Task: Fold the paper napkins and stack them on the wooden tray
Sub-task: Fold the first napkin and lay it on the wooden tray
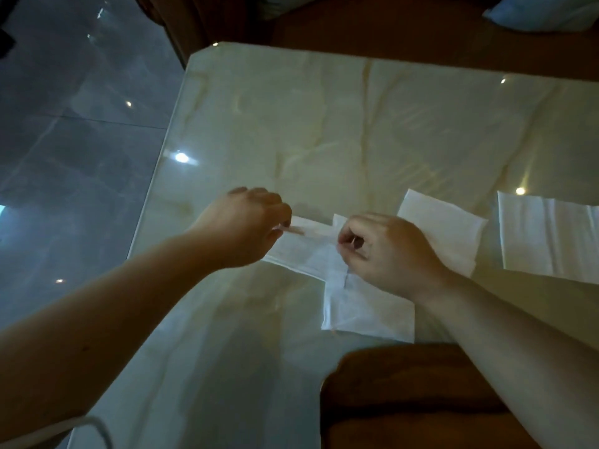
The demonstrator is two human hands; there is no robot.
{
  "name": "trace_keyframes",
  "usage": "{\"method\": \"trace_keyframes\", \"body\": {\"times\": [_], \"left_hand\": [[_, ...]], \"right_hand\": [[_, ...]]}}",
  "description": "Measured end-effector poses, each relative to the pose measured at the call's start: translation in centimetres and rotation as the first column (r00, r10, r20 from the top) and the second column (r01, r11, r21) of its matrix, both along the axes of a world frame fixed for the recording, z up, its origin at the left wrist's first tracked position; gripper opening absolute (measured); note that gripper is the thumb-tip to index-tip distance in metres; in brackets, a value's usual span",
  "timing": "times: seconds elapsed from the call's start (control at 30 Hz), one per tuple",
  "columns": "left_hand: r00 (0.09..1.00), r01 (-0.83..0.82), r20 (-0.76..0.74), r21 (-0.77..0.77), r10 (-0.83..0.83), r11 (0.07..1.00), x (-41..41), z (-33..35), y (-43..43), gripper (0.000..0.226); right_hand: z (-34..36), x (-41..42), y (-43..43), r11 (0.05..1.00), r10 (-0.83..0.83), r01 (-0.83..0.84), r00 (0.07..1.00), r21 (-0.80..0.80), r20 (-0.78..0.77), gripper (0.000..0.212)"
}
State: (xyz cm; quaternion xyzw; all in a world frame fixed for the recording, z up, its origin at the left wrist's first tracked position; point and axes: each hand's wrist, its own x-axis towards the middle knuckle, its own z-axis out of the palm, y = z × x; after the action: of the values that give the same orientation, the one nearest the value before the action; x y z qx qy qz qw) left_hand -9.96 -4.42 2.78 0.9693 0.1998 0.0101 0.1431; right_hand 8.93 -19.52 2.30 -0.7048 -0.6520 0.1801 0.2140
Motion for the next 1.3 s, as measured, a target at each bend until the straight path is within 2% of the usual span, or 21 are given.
{"method": "trace_keyframes", "body": {"times": [0.1,0.23,0.4,0.57,0.7,0.9,1.0,1.07,1.13,1.23,1.3], "left_hand": [[0.996,0.070,-0.061,-0.020,-0.071,0.997,-0.9,-0.5,-1.3,0.025],[0.999,0.006,-0.031,-0.068,-0.008,0.998,-1.2,-1.2,-1.0,0.026],[0.990,-0.142,0.003,-0.050,0.143,0.989,0.1,-2.7,0.6,0.029],[0.977,-0.190,-0.100,-0.005,0.188,0.982,1.3,-4.1,1.1,0.041],[0.977,-0.197,-0.086,-0.002,0.196,0.980,1.6,-4.3,1.0,0.027],[0.961,-0.273,-0.003,-0.124,0.275,0.954,1.1,-3.7,0.3,0.010],[0.927,-0.341,0.037,-0.336,0.374,0.878,0.3,-2.5,-0.4,0.002],[0.900,-0.383,0.022,-0.430,0.434,0.817,-0.1,-1.5,-1.0,0.012],[0.867,-0.400,0.013,-0.577,0.497,0.712,-0.2,-0.7,-2.3,0.015],[0.793,-0.354,0.032,-0.788,0.608,0.504,-0.1,0.7,-5.2,0.013],[0.783,-0.332,0.034,-0.821,0.621,0.464,0.2,1.5,-7.6,0.013]], "right_hand": [[-0.8,-0.6,-0.8,0.994,0.047,-0.048,0.999,-0.093,-0.019,0.015],[-1.5,-0.2,-1.0,0.987,-0.101,0.085,0.988,-0.139,-0.115,0.021],[-2.1,0.9,0.4,0.953,-0.283,0.282,0.959,-0.112,0.004,0.012],[-2.7,0.7,1.0,0.924,-0.301,0.307,0.952,-0.227,0.061,0.014],[-3.0,0.3,0.8,0.914,-0.337,0.332,0.941,-0.233,0.020,0.009],[-2.8,0.0,0.5,0.911,-0.382,0.372,0.924,-0.180,-0.023,0.008],[-2.2,0.0,-0.2,0.898,-0.435,0.407,0.878,-0.167,-0.197,0.011],[-1.3,0.0,-0.6,0.894,-0.447,0.415,0.816,-0.166,-0.367,0.010],[-0.2,0.2,-1.7,0.896,-0.437,0.414,0.757,-0.160,-0.486,0.012],[1.5,0.9,-4.3,0.895,-0.413,0.427,0.689,-0.126,-0.595,0.017],[2.3,1.7,-6.8,0.891,-0.412,0.438,0.669,-0.120,-0.618,0.015]]}}
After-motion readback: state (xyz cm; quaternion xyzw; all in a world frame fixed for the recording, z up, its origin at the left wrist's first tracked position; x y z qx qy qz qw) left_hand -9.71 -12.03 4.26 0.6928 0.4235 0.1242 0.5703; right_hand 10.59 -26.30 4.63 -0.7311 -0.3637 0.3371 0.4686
